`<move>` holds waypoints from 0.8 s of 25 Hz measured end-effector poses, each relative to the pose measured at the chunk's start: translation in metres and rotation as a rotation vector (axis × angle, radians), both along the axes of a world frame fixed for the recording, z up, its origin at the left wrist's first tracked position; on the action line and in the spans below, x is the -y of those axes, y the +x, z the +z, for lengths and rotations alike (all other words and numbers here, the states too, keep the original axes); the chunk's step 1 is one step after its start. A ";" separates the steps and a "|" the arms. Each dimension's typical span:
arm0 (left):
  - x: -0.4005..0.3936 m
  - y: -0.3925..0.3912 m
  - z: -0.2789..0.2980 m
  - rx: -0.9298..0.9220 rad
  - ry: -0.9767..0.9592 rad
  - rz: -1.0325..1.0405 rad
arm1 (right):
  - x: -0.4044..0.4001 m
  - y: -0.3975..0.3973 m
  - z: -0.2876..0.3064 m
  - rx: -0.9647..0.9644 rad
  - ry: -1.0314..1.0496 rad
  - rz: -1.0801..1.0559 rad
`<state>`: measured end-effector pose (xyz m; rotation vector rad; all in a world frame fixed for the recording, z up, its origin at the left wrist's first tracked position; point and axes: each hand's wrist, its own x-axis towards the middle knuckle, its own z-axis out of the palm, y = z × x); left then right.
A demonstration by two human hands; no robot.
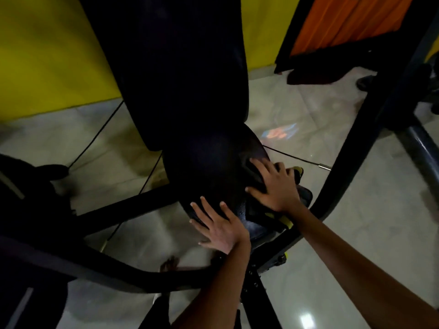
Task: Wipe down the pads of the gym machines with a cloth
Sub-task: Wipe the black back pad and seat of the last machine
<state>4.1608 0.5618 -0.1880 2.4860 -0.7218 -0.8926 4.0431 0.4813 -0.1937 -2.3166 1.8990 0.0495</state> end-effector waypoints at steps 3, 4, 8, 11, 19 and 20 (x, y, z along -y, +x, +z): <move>0.005 -0.008 -0.010 0.117 -0.090 0.060 | 0.003 -0.011 -0.010 0.012 -0.099 0.178; 0.004 -0.010 -0.012 0.144 -0.115 0.066 | 0.015 -0.012 -0.013 0.008 -0.102 0.178; 0.006 -0.014 -0.018 0.159 -0.129 0.113 | 0.099 -0.001 -0.029 0.002 0.062 -0.012; 0.005 -0.014 -0.023 0.202 -0.130 0.109 | 0.141 0.017 -0.033 -0.013 0.117 0.007; -0.002 -0.012 -0.026 0.227 -0.112 0.058 | 0.075 0.018 -0.018 0.087 -0.119 0.976; -0.003 -0.013 -0.025 0.226 -0.118 0.064 | 0.089 0.016 -0.022 0.070 -0.124 1.005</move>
